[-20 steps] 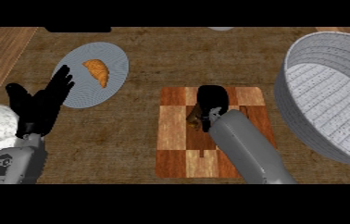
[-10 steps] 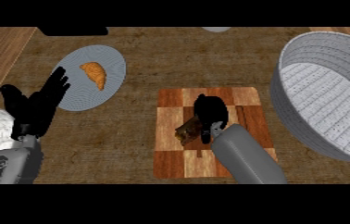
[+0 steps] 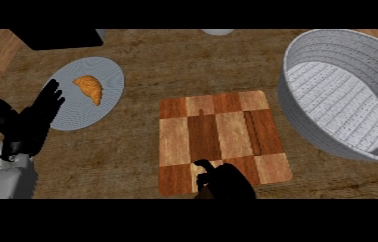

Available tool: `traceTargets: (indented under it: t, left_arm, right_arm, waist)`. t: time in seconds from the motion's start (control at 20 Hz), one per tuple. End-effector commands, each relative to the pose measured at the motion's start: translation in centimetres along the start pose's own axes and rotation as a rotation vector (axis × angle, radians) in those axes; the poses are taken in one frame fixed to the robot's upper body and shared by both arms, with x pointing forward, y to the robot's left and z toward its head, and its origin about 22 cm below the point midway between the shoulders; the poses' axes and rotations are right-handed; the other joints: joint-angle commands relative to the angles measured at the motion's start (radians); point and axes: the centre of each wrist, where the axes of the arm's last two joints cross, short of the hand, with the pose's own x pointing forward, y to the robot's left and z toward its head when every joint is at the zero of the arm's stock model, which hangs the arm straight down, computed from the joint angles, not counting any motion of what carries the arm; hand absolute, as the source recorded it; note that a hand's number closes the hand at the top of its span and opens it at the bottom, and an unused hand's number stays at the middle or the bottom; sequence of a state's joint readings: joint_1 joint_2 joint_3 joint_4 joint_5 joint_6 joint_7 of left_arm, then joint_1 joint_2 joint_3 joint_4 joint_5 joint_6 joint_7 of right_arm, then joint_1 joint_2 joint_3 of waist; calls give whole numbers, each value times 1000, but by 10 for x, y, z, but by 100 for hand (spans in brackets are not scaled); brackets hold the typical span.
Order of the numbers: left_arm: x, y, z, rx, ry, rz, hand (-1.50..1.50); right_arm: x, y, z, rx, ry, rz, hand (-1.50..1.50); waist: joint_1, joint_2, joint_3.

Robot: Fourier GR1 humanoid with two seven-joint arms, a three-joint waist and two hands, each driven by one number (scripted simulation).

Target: Pick the sweet potato from the cutting board and place it in the basket

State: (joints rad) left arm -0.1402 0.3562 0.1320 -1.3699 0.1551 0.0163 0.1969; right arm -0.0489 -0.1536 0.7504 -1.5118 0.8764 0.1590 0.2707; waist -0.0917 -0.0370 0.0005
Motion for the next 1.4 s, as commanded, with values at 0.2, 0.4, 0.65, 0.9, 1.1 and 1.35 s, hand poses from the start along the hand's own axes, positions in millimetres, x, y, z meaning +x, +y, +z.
traceTargets:
  t: [0.2, 0.4, 0.65, 0.9, 1.1, 1.35]
  left_arm:
    - [-4, 5, 4, 21, -7, 8, 0]
    - [0, -2, 3, 8, -8, 1, 0]
    - [1, -11, 2, 0, -24, 3, 0]
    - [4, -3, 3, -24, -19, -9, 0]
    - [23, 0, -7, -26, -41, -18, 0]
    - [7, -15, -4, -49, -41, 0, 0]
  right_arm:
    - [33, 5, 103, -227, -313, -407, 150]
    - [36, -28, 158, -410, -403, -405, 150]
    - [38, -63, 215, -548, -318, -400, 150]
    - [33, -80, 237, -666, -246, -376, 150]
    - [40, -96, 247, -714, -218, -350, 150]
    - [35, -106, 247, -818, -184, -344, 150]
  waist:
    - [-13, 13, 2]
    - [-3, 16, 0]
    - [1, 18, 0]
    - [37, 27, 0]
    - [44, 32, -4]
    - [65, 38, -5]
